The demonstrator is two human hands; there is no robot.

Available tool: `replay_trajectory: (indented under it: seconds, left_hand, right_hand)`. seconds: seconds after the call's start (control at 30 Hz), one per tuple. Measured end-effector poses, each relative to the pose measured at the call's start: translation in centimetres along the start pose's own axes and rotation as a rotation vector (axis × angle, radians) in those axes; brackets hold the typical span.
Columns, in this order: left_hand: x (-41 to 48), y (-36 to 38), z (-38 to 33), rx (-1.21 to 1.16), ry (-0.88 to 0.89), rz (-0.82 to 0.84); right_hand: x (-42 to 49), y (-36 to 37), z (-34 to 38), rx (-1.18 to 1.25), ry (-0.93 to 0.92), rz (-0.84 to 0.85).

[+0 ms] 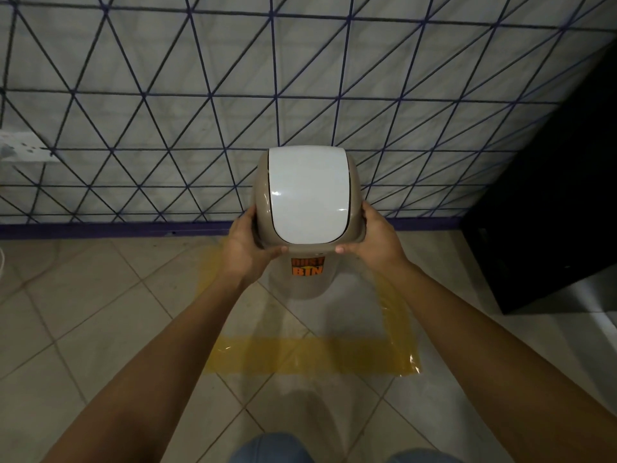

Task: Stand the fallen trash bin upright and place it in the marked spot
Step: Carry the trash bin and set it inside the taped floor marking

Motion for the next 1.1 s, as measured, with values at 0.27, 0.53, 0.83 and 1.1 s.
replay_trajectory:
  seconds: [0.27,0.53,0.83,1.1]
  left_hand:
    - [1.6,0.1,-0.4,-0.006,-0.005,0.016]
    - [2.2,-0.1,-0.1,0.023,-0.04,0.048]
    - [2.5,-0.6,0.5,-0.087,-0.156,0.098]
    - [2.5,-0.6,0.5,-0.072,-0.166,0.093]
  right_hand:
    - [1.8,0.2,0.1,0.029,0.004,0.015]
    - [1.9,0.0,0.1,0.019,-0.007,0.004]
    - [1.7,0.2,-0.7,0.084,0.054,-0.001]
    - [1.8,0.3,-0.6,0.139,0.065,-0.021]
Point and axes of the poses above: each hand's wrist, its own x-axis towards the middle knuckle, its own y-axis out of the palm, z = x × y, the point moved 3 cm from there along x, towards the middle knuckle, and after that the axes turned 2 degrees about x, right-handed, at the moved point
